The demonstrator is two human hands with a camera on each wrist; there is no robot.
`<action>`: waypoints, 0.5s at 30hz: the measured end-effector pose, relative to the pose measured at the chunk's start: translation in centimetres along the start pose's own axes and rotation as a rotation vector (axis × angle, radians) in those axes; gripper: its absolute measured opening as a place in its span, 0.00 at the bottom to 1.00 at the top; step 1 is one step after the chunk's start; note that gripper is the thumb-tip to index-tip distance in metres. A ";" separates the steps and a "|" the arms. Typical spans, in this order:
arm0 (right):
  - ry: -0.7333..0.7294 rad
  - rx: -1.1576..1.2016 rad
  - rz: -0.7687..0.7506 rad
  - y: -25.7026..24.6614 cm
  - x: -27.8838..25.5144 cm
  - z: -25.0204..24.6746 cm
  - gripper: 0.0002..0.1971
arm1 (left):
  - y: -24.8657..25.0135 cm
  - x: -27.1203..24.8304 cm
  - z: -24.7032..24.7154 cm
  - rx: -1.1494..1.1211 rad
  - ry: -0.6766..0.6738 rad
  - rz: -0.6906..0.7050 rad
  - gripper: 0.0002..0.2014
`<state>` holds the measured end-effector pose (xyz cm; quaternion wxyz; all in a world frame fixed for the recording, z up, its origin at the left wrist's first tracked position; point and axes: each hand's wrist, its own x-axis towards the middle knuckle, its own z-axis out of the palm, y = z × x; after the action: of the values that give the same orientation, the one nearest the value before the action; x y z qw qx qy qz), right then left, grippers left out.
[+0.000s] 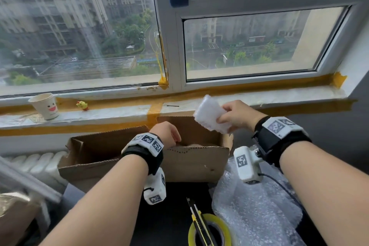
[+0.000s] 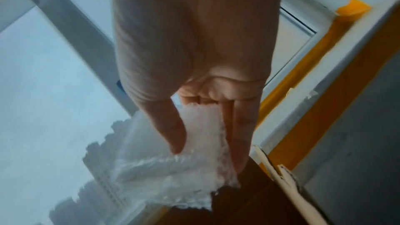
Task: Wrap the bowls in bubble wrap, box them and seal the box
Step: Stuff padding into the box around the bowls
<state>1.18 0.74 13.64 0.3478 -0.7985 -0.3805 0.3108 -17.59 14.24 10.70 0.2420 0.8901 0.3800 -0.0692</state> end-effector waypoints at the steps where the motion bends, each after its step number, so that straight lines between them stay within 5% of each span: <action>1: 0.009 -0.086 0.015 0.1 0.1 0.4 0.09 | -0.2 0.2 0.2 0.047 -0.058 0.018 0.10; 4: 0.064 -0.380 0.044 0.3 0.1 1.3 0.12 | -0.1 0.4 0.5 0.229 -0.132 0.058 0.20; 7: 0.050 -0.599 0.085 0.3 -0.1 1.8 0.14 | -0.6 0.2 0.4 0.512 0.005 0.095 0.34; 11: 0.086 -0.815 0.110 0.3 0.3 3.7 0.12 | -2.6 0.7 1.0 0.476 -0.117 -0.028 0.49; 15: 0.076 -0.865 0.133 -0.2 1.2 6.4 0.12 | -3.4 0.7 1.7 0.401 -0.146 -0.032 0.41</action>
<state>-3.15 3.89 9.88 -0.0255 -0.9042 -0.4106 0.1150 -19.38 15.84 7.70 0.0855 0.9069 0.3541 -0.2115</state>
